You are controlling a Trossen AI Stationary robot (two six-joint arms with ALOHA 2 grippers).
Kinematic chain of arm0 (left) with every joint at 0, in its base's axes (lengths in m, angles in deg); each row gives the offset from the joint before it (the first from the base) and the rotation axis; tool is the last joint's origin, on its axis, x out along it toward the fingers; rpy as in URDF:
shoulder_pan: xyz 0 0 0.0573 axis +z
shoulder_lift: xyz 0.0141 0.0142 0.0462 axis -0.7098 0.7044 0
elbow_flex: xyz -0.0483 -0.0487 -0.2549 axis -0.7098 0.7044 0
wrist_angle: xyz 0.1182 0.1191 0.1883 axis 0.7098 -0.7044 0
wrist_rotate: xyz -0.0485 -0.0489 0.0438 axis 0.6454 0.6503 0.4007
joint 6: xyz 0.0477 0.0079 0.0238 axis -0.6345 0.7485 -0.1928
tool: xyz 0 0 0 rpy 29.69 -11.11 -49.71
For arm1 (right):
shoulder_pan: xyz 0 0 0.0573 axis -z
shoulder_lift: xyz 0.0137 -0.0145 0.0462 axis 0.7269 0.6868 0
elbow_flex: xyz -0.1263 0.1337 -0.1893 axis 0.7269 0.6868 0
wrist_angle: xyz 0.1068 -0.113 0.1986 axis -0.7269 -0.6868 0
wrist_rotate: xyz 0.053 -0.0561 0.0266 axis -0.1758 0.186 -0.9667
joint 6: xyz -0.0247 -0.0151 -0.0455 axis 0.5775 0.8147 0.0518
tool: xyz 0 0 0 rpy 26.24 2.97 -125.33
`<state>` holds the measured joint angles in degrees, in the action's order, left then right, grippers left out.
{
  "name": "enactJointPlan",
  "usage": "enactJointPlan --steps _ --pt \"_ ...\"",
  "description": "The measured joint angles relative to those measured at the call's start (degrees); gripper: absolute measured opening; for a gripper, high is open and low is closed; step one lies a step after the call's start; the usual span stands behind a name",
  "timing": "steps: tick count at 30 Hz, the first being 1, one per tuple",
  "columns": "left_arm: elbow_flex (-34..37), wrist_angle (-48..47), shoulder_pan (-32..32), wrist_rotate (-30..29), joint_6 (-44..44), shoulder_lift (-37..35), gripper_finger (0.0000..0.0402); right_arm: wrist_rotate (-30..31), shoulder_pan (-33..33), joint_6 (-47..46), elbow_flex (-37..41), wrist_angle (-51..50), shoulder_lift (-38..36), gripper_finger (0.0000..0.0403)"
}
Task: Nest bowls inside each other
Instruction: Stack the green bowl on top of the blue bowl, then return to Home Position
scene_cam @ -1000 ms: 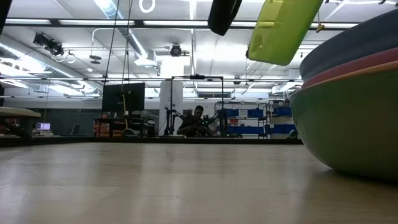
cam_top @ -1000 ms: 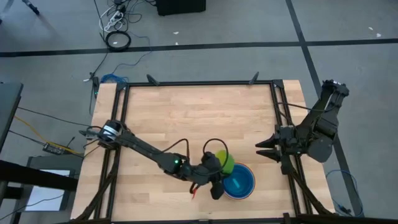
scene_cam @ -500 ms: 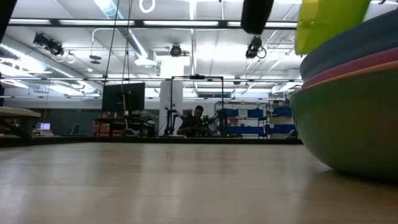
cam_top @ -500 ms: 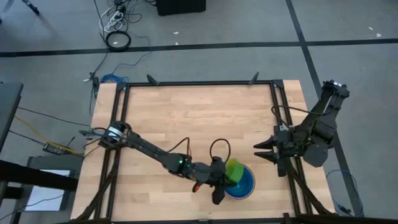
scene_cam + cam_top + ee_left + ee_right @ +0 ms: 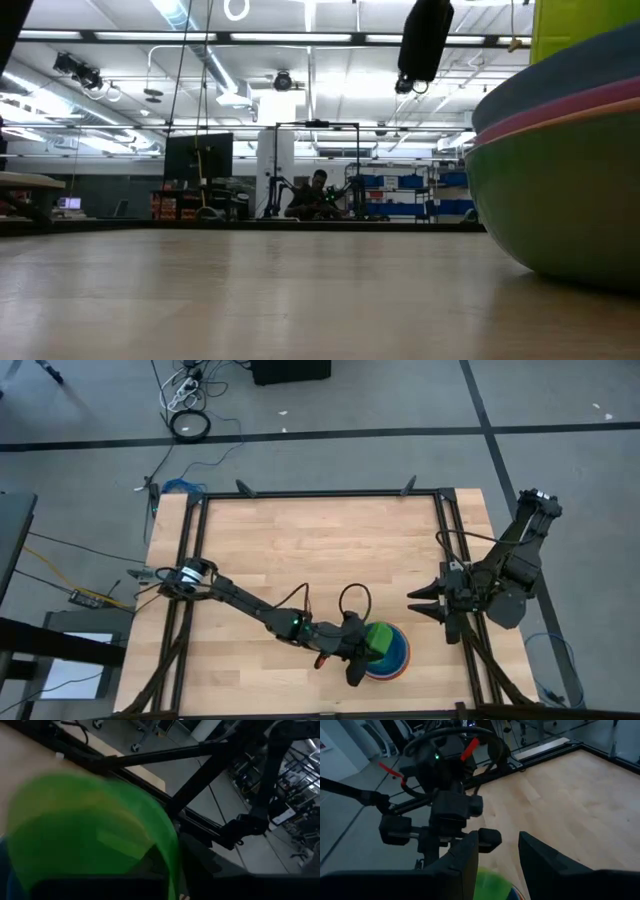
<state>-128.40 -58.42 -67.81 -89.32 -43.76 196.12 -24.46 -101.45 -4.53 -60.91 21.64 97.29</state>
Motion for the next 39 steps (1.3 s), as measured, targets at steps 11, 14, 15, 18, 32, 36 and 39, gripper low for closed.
enactJointPlan --steps 11,14,15,18,32,36,39 --pt "-1.1 -2.7 0.0 0.9 3.5 0.0 0.0137 -0.4 0.0 0.0 0.0 0.0 0.0 0.013" --pt "-3.0 -4.9 -0.3 1.2 3.0 0.0 0.014 -0.5 0.0 0.0 0.0 0.0 0.0 0.013" --pt "-3.6 -5.8 -0.3 1.1 2.5 0.0 0.014 -0.5 0.0 0.0 0.0 0.0 0.0 0.013" --pt "-5.2 -8.2 -0.3 1.5 1.1 0.0 0.0141 -0.5 0.0 0.0 0.0 0.0 0.0 0.013" --pt "-10.3 -39.0 -1.0 -6.3 -23.9 -23.6 0.0141 4.8 5.6 11.0 0.0 9.7 2.4 0.013" --pt "-10.3 -45.8 -4.1 -14.2 -30.5 -34.9 0.0141 4.0 6.2 17.7 0.0 15.8 3.1 0.0128" --pt "-8.9 -42.9 -6.5 -23.1 -35.9 -40.6 0.0141 5.4 6.8 30.7 0.2 23.9 4.1 0.013"
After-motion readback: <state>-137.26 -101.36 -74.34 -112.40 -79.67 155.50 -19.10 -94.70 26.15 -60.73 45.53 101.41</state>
